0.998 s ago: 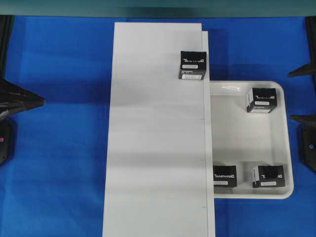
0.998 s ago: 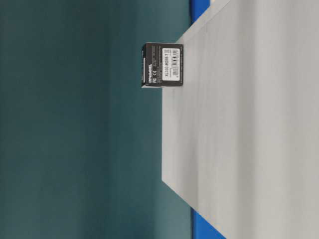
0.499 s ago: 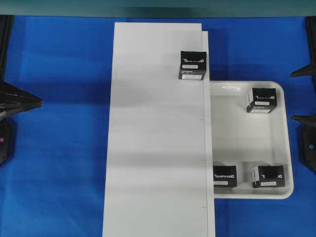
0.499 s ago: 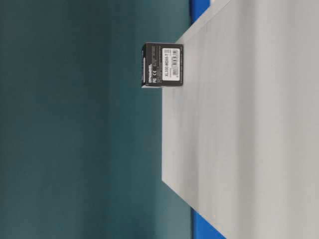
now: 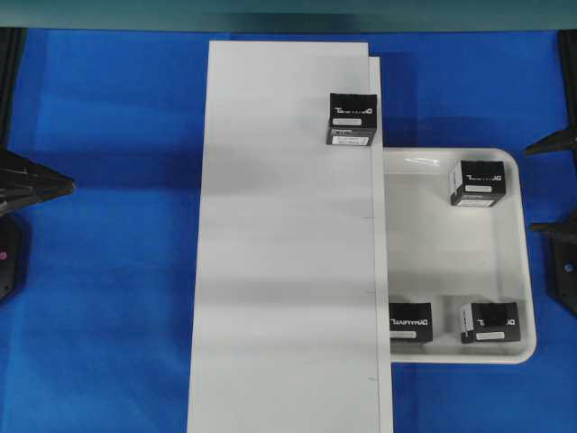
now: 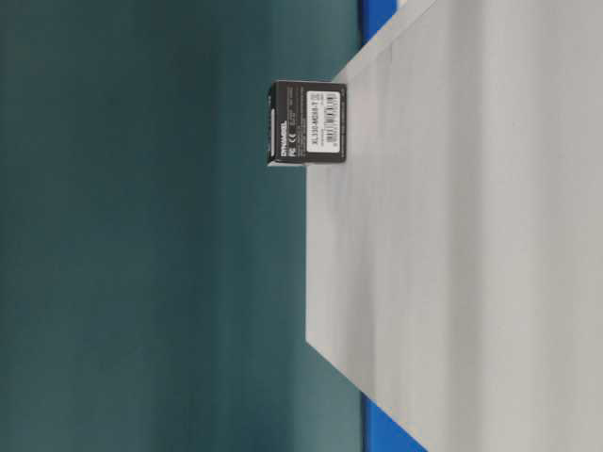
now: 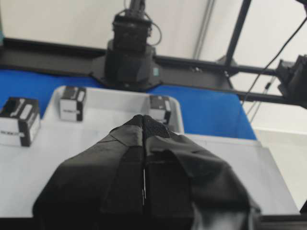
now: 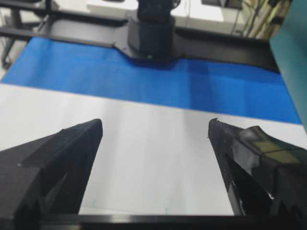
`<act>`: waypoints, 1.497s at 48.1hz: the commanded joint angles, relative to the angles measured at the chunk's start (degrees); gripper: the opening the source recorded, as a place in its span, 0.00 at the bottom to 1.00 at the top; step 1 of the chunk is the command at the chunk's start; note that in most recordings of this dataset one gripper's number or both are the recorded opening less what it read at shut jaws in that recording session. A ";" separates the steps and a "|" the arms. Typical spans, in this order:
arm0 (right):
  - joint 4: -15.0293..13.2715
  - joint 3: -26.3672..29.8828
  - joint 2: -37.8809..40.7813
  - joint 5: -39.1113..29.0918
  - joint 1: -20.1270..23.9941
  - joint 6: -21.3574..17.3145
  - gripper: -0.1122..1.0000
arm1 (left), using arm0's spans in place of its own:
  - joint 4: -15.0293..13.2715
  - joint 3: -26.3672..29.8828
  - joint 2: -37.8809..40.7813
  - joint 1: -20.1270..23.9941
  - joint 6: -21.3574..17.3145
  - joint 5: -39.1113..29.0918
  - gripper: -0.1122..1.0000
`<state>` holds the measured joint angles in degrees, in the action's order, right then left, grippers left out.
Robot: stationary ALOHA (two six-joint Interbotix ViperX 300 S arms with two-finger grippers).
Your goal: Place the box from the white plastic tray onto the white base.
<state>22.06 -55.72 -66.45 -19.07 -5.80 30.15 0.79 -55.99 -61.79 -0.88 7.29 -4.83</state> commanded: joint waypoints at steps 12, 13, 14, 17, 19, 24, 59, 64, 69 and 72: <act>-0.18 -1.14 -4.57 -0.53 -0.26 -1.05 0.95 | 0.18 0.97 0.18 0.18 -0.18 2.81 0.04; -0.18 -1.49 -5.10 -0.53 -0.26 -1.23 0.95 | 0.18 0.97 0.18 0.09 -0.18 2.81 0.04; -0.18 -1.76 -5.54 -0.53 -0.26 -1.23 0.95 | 0.18 0.97 0.18 0.09 -0.09 2.81 0.04; 0.09 -2.64 -6.94 -0.35 -0.26 -1.58 0.95 | 0.18 0.88 0.09 0.09 0.00 2.81 0.04; 0.18 -3.34 -8.09 -0.18 -0.26 -2.20 0.95 | 0.18 0.97 0.00 0.18 0.00 2.90 0.04; 0.18 -4.57 -9.05 -0.88 -0.26 -4.39 0.95 | 0.18 0.88 0.00 0.18 0.00 3.96 0.04; -0.09 -7.12 -11.34 -0.88 -0.35 -9.32 0.95 | 0.18 0.00 2.02 0.53 0.35 8.44 0.04; -0.09 -7.12 -11.34 -0.88 -0.35 -9.32 0.95 | 0.18 0.09 1.85 0.35 0.53 9.32 0.04; -0.09 -7.47 -11.34 -0.79 -0.35 -9.23 0.95 | 0.18 -0.09 1.85 0.18 0.53 9.40 0.04; -0.18 -8.26 -10.90 -0.44 -0.44 -9.14 0.95 | 0.18 -0.44 2.02 0.26 0.18 9.76 0.04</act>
<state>21.97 -63.63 -77.87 -20.39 -5.98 20.92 0.79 -56.78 -60.29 -0.53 7.73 4.13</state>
